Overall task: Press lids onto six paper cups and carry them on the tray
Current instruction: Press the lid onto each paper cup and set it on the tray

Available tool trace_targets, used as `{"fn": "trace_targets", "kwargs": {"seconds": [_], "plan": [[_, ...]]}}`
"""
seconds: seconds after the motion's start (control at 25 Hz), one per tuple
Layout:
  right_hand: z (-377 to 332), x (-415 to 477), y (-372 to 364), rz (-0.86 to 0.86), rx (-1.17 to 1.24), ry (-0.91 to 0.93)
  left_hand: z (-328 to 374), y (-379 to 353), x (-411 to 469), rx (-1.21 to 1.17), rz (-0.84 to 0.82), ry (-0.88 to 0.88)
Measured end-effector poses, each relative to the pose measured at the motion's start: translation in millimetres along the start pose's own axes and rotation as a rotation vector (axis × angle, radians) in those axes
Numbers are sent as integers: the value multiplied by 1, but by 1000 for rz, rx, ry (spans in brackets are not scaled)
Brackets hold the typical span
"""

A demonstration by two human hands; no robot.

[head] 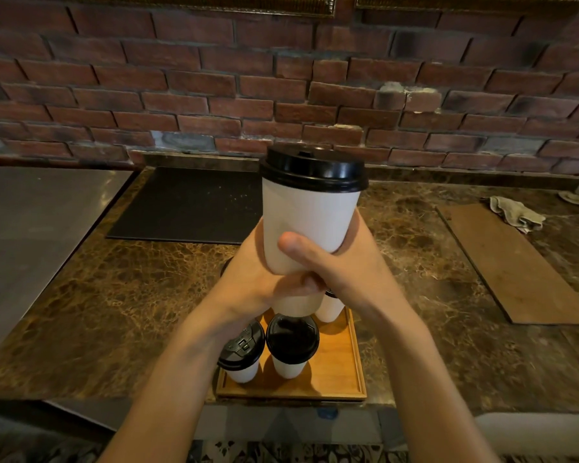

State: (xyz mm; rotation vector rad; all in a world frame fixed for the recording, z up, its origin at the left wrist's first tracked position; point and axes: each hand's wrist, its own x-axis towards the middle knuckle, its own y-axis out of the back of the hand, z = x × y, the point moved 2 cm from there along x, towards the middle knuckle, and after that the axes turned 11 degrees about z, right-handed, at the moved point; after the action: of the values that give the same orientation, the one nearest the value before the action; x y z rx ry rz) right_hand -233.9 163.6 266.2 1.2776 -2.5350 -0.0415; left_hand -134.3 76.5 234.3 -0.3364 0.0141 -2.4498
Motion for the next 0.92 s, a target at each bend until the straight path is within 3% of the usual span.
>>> {"fn": "trace_targets", "kwargs": {"seconds": [0.24, 0.68, 0.92], "plan": [[9, -5, -6, 161, -160, -66, -16, -9, -3, 103, 300, 6], [8, 3, 3, 82, -64, -139, -26, -7, 3, 313, 267, 21], [12, 3, -2, 129, -27, -110, -14, -9, 5, 227, 252, -27]]}}
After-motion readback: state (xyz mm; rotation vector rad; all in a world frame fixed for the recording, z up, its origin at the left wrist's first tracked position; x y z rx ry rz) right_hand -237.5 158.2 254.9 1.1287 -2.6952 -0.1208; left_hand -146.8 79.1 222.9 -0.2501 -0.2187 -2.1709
